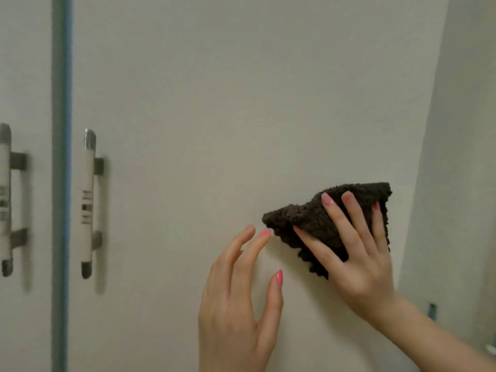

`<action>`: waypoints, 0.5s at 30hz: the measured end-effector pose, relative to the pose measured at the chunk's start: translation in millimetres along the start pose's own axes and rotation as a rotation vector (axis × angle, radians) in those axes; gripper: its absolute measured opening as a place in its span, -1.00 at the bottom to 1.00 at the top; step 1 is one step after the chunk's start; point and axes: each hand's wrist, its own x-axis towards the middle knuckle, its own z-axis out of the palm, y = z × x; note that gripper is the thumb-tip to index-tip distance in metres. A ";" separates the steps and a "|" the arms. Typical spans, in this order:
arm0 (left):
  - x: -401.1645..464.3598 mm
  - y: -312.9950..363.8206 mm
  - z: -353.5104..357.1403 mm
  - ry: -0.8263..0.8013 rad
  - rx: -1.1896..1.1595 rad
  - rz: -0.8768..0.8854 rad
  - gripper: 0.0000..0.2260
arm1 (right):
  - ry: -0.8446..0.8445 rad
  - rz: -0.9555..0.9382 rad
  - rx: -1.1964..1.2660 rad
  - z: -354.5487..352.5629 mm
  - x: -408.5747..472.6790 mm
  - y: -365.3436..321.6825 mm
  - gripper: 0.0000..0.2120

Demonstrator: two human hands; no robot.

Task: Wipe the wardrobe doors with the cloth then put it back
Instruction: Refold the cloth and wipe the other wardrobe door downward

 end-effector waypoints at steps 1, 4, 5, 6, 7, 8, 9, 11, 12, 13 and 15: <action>18.9 5.4 -0.6 -0.010 -0.020 -0.029 -0.58 | 0.015 0.015 -0.004 1.4 15.5 5.6 -0.68; 72.6 29.3 -7.1 -0.046 -0.099 -0.187 -0.49 | 0.029 0.041 0.020 -3.8 60.6 20.9 -0.63; 87.9 36.6 -10.6 -0.052 -0.153 -0.256 -0.45 | 0.029 0.054 0.034 -7.2 72.7 23.4 -0.62; 102.1 43.5 -15.1 -0.057 -0.215 -0.320 -0.43 | 0.030 0.063 0.046 -11.3 83.3 24.6 -0.62; 110.9 47.3 -18.8 -0.076 -0.275 -0.363 -0.43 | 0.031 0.077 0.047 -14.1 88.3 21.7 -0.63; 120.8 52.0 -23.3 -0.112 -0.333 -0.394 -0.47 | 0.027 0.098 0.053 -17.2 95.2 20.0 -0.65; 130.0 56.9 -28.0 -0.154 -0.390 -0.426 -0.55 | 0.011 0.120 0.060 -21.5 102.0 18.4 -0.67; 143.7 67.4 -39.1 -0.200 -0.522 -0.507 -0.73 | -0.042 0.170 0.076 -31.2 113.1 13.4 -0.62; 149.6 72.2 -44.6 -0.198 -0.594 -0.540 -0.82 | -0.076 0.190 0.083 -35.7 117.4 9.1 -0.55; 155.4 76.9 -51.2 -0.193 -0.654 -0.568 -0.89 | -0.107 0.211 0.083 -41.5 121.9 3.7 -0.51; 165.1 84.8 -67.4 -0.215 -0.689 -0.588 -0.91 | -0.152 0.245 0.086 -54.3 132.9 -10.8 -0.48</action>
